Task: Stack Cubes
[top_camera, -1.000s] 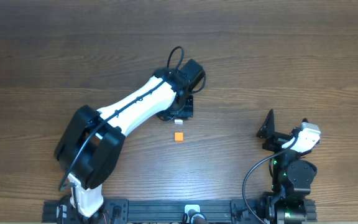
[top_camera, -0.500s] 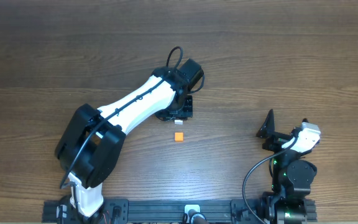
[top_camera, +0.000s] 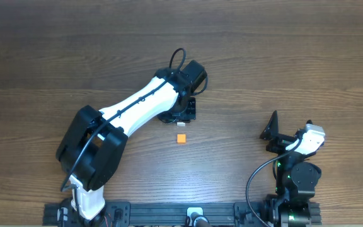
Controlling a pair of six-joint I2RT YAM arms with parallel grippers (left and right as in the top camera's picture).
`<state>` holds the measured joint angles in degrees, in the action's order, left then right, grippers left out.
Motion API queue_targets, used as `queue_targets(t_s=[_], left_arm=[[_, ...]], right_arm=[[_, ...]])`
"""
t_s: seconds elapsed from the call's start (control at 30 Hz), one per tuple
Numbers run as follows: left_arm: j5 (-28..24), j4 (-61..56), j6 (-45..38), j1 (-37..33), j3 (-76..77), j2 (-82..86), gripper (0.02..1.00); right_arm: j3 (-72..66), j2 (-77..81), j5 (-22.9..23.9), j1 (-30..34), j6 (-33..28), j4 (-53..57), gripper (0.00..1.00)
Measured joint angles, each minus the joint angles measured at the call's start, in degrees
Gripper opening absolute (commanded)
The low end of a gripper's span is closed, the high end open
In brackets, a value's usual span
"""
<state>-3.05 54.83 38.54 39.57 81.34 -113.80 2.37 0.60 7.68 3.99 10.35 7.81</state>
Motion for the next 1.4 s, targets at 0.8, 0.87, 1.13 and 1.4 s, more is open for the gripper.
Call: queue_targets(t_s=[0.8, 0.87, 1.13, 1.4], left_arm=[[-0.17, -0.98, 0.0, 0.17, 0.04, -0.66, 0.176], [-0.17, -0.96, 0.02, 0.17, 0.07, -0.68, 0.176], [-0.17, -0.79, 0.02, 0.17, 0.07, -0.68, 0.176], [-0.17, 0.02, 0.04, 0.17, 0.07, -0.68, 0.172]], right_arm=[[0.0, 0.0, 0.0, 0.0, -0.04, 0.0, 0.993], [0.0, 0.0, 0.0, 0.0, -0.04, 0.0, 0.993], [0.0, 0.0, 0.0, 0.0, -0.07, -0.02, 0.991], [0.0, 0.0, -0.02, 0.0, -0.02, 0.0, 0.991]])
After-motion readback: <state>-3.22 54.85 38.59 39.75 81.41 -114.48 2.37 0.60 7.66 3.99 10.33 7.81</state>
